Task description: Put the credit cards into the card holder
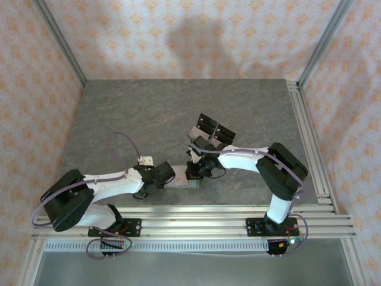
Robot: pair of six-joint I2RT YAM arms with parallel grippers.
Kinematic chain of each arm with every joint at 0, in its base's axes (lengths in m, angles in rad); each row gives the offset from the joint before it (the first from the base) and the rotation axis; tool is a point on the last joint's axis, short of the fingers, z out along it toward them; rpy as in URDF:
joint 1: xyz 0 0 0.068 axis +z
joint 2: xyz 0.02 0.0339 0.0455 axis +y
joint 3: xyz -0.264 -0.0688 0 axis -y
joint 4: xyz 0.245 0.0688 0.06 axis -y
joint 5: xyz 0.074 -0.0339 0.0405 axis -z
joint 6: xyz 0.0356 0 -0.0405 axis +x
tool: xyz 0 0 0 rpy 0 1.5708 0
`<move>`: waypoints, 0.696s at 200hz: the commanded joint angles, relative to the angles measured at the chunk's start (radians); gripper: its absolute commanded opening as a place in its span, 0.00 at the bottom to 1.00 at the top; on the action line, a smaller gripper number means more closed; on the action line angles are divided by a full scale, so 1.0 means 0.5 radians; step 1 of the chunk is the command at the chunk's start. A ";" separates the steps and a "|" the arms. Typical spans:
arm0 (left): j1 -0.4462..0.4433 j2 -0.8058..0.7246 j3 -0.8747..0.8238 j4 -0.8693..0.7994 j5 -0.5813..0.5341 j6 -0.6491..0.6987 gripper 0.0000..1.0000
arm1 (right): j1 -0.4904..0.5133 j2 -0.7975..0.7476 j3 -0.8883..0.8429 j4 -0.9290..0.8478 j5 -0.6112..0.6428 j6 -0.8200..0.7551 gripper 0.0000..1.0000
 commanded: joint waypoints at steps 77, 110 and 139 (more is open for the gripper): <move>-0.060 0.089 -0.050 0.083 0.035 -0.040 1.00 | 0.059 0.037 0.142 -0.102 0.067 -0.052 0.02; -0.065 0.081 -0.050 0.074 0.032 -0.043 1.00 | 0.035 -0.101 0.102 -0.158 0.182 -0.066 0.01; -0.068 0.065 -0.053 0.072 0.028 -0.048 1.00 | 0.009 -0.138 0.067 -0.200 0.231 -0.069 0.01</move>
